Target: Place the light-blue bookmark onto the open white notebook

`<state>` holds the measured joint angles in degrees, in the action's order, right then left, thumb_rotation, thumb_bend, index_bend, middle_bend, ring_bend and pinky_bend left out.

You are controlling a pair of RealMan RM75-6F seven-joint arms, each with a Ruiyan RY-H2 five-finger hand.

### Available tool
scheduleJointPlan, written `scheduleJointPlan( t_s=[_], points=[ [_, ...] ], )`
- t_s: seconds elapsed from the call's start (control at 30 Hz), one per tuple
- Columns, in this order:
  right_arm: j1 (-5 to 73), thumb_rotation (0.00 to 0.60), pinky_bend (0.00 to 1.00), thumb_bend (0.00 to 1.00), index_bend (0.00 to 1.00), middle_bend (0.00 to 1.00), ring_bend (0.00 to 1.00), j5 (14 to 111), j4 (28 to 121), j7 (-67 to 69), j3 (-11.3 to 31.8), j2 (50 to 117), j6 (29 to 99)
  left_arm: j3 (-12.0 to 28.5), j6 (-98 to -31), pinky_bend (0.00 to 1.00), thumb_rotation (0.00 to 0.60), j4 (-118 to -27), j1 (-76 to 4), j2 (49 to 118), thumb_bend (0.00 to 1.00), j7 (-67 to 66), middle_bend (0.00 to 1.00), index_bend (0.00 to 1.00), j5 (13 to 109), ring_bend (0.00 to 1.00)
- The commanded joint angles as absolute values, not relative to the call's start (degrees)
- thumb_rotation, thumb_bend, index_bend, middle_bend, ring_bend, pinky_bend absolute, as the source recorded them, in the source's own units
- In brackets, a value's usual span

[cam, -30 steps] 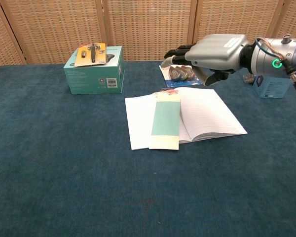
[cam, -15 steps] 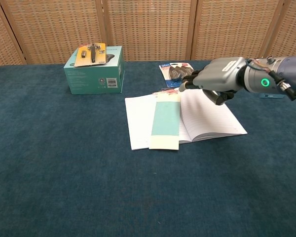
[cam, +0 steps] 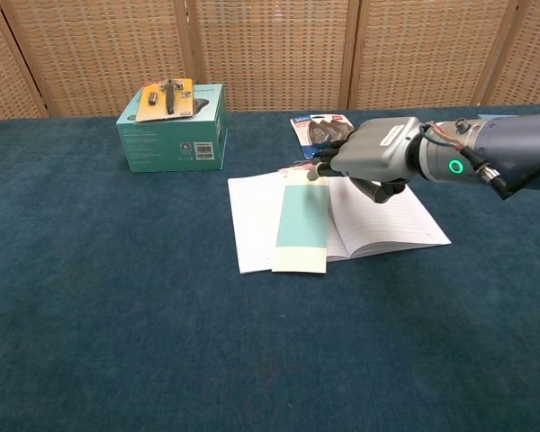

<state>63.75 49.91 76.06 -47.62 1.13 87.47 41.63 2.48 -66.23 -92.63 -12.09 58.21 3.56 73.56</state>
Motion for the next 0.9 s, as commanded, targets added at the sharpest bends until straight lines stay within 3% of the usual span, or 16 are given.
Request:
scheduleJointPlan(
  t_s=[0.03,0.9],
  points=[
    [64.3,0.6,0.12,1.0,0.0,0.0,0.0,49.2,74.6,-49.3,0.0,88.4,41.5,2.5,-66.3,0.0,0.6,-92.6,-12.1,58.2,0.0,3.7,0.0,0.0,73.5,0.0],
    [67.9,0.6,0.12,1.0,0.0,0.0,0.0,40.8,69.8,-56.9,-2.4,93.7,42.4,2.5,-65.5,0.0,0.6,-92.1,-12.4,58.1,0.0,4.7,0.0,0.0,73.4,0.0]
  ],
)
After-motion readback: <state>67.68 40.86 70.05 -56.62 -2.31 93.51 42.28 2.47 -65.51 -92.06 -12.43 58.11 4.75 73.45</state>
